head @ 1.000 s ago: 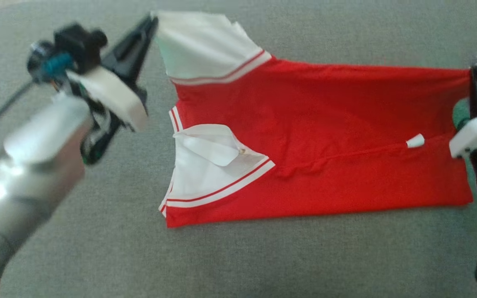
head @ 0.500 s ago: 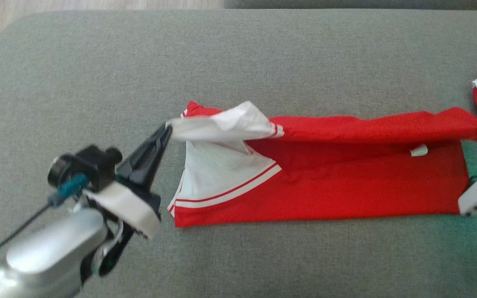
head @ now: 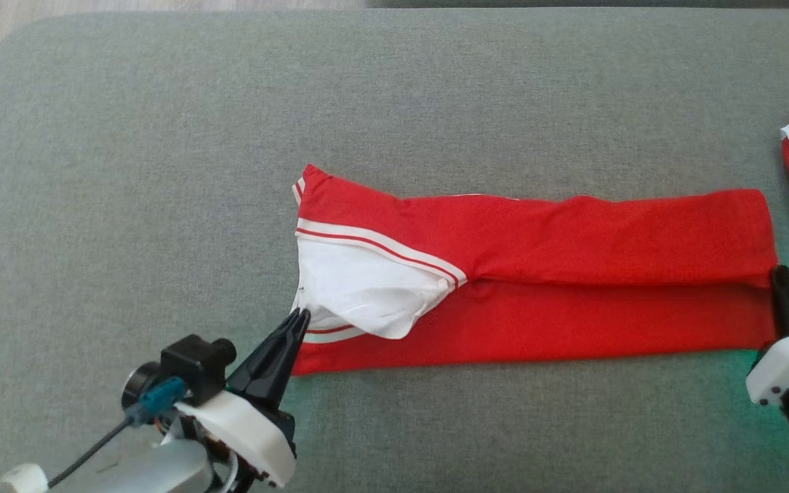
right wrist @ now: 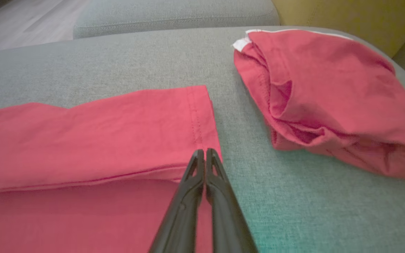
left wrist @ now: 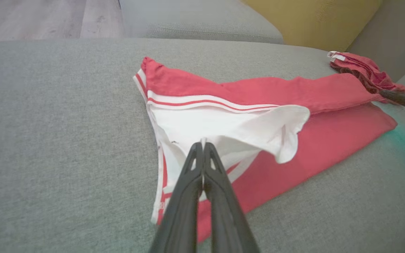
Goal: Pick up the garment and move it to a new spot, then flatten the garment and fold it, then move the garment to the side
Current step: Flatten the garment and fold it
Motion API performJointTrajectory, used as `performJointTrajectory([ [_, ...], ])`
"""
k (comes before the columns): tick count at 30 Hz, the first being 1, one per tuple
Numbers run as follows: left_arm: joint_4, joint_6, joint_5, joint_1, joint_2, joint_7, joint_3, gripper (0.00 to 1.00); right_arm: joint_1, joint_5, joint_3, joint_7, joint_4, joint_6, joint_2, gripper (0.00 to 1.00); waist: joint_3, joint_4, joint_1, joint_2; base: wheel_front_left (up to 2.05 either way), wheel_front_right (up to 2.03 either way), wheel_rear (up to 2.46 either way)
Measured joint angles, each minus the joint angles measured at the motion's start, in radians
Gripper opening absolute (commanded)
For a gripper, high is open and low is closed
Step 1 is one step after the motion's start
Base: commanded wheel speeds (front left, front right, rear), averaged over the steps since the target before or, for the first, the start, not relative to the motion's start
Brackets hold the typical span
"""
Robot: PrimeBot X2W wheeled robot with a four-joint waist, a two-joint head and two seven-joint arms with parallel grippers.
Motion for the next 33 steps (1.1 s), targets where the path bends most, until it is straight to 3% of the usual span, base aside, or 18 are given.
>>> performJointTrajectory([
  [3, 0.030, -0.008, 0.004, 0.019, -0.030, 0.000, 0.026, 0.00, 0.000, 0.009, 0.001, 0.001, 0.017, 0.000, 0.002, 0.00, -0.002, 0.003, 0.0000, 0.0000, 0.00, 0.00, 0.00],
  [4, 0.040, -0.013, 0.008, 0.025, -0.039, 0.000, 0.029, 0.00, 0.000, 0.008, 0.000, 0.001, 0.021, 0.000, 0.003, 0.31, -0.005, 0.003, 0.0000, 0.0000, 0.00, 0.00, 0.00],
  [5, 0.051, -0.017, 0.012, 0.032, -0.048, 0.000, 0.033, 0.24, 0.000, 0.008, -0.005, 0.000, 0.023, 0.000, 0.007, 1.00, -0.010, 0.004, 0.0000, 0.0000, 0.00, 0.00, 0.00],
  [6, 0.061, -0.016, 0.014, 0.040, -0.057, 0.000, 0.039, 0.59, 0.001, 0.007, -0.012, -0.002, 0.025, 0.000, 0.012, 1.00, -0.016, 0.004, 0.0000, 0.0000, 0.00, 0.00, 0.00],
  [7, 0.070, -0.012, 0.027, 0.050, -0.065, 0.000, 0.052, 1.00, 0.002, 0.004, -0.019, -0.003, 0.026, 0.000, 0.015, 1.00, -0.023, 0.003, 0.0000, 0.0000, 0.00, 0.00, 0.00],
  [12, 0.083, 0.007, 0.064, 0.093, -0.094, 0.000, 0.102, 1.00, 0.020, -0.003, -0.050, -0.025, 0.019, 0.000, 0.038, 1.00, -0.058, -0.001, -0.0001, 0.0000, 0.00, 0.00, 0.00],
  [15, 0.065, 0.029, 0.112, 0.142, -0.122, 0.000, 0.179, 1.00, 0.061, -0.005, -0.054, -0.024, 0.000, 0.000, 0.075, 1.00, -0.086, -0.007, -0.0001, 0.0000, 0.00, 0.00, 0.00],
  [20, 0.039, 0.092, 0.272, 0.224, -0.195, 0.000, 0.332, 1.00, 0.144, -0.005, -0.053, -0.019, -0.038, 0.000, 0.141, 1.00, -0.128, -0.012, -0.0002, 0.0000, 0.00, 0.00, 0.00],
  [27, 0.031, 0.174, 0.513, 0.402, -0.295, -0.002, 0.469, 1.00, 0.169, -0.021, -0.091, -0.019, -0.020, 0.000, 0.191, 1.00, -0.185, 0.011, -0.0003, 0.0000, 0.00, 0.00, 0.00],
  [33, 0.021, 0.156, 0.634, 0.480, -0.336, -0.003, 0.514, 1.00, 0.077, -0.035, -0.237, -0.020, 0.086, 0.000, 0.205, 1.00, -0.200, 0.063, -0.0003, 0.0000, 0.00, 0.00, 0.00],
])
